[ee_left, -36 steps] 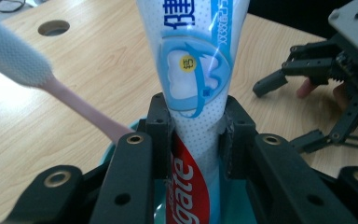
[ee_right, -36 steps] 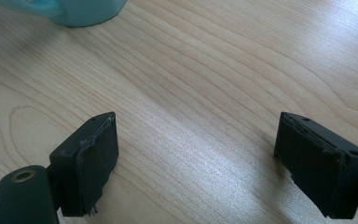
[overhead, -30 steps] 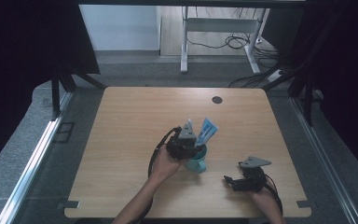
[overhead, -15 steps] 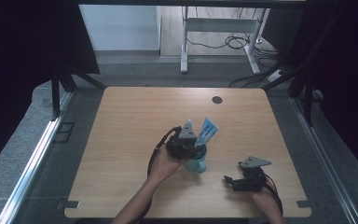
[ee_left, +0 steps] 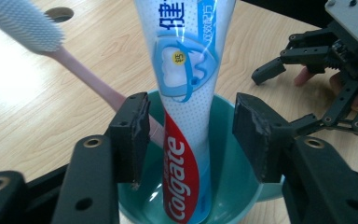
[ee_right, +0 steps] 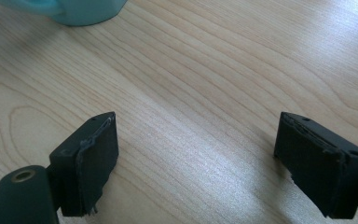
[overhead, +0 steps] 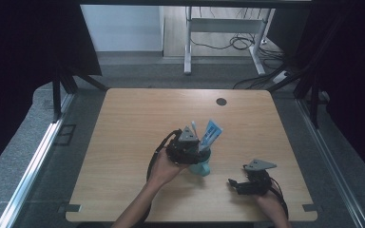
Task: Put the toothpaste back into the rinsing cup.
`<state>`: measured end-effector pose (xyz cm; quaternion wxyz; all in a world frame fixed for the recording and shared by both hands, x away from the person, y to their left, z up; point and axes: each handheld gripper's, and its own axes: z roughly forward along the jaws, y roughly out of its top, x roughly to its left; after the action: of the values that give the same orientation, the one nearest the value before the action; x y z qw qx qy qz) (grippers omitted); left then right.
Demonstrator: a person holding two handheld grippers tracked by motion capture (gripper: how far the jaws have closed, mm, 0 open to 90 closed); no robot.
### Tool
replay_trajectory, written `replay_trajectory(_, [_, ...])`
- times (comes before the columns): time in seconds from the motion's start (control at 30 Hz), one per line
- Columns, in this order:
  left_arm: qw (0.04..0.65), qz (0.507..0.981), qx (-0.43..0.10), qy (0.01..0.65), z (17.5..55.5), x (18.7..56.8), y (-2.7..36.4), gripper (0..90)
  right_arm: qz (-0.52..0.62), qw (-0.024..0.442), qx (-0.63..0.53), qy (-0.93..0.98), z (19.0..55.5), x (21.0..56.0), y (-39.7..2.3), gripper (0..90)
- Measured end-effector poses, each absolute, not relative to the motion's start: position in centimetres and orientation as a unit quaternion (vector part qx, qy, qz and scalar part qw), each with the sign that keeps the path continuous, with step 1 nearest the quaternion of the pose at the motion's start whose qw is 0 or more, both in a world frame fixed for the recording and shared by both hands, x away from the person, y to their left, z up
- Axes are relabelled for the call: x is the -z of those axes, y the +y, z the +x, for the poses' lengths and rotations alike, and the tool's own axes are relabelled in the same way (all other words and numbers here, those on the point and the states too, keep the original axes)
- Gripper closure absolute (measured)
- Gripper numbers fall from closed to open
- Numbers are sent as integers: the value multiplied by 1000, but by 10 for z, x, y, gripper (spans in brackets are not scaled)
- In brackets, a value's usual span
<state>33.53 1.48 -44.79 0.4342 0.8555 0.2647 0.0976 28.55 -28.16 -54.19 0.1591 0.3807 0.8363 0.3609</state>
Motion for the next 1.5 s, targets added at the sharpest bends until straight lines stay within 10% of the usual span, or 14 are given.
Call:
replay_trajectory(0.67, [434,845,-102,294,326,440,34,168,380,159,-361,837,285,542,-282,135])
replay_trajectory(1.5, [431,836,-114,319,305,443,84,112,381,160,-361,836,285,542,-281,135])
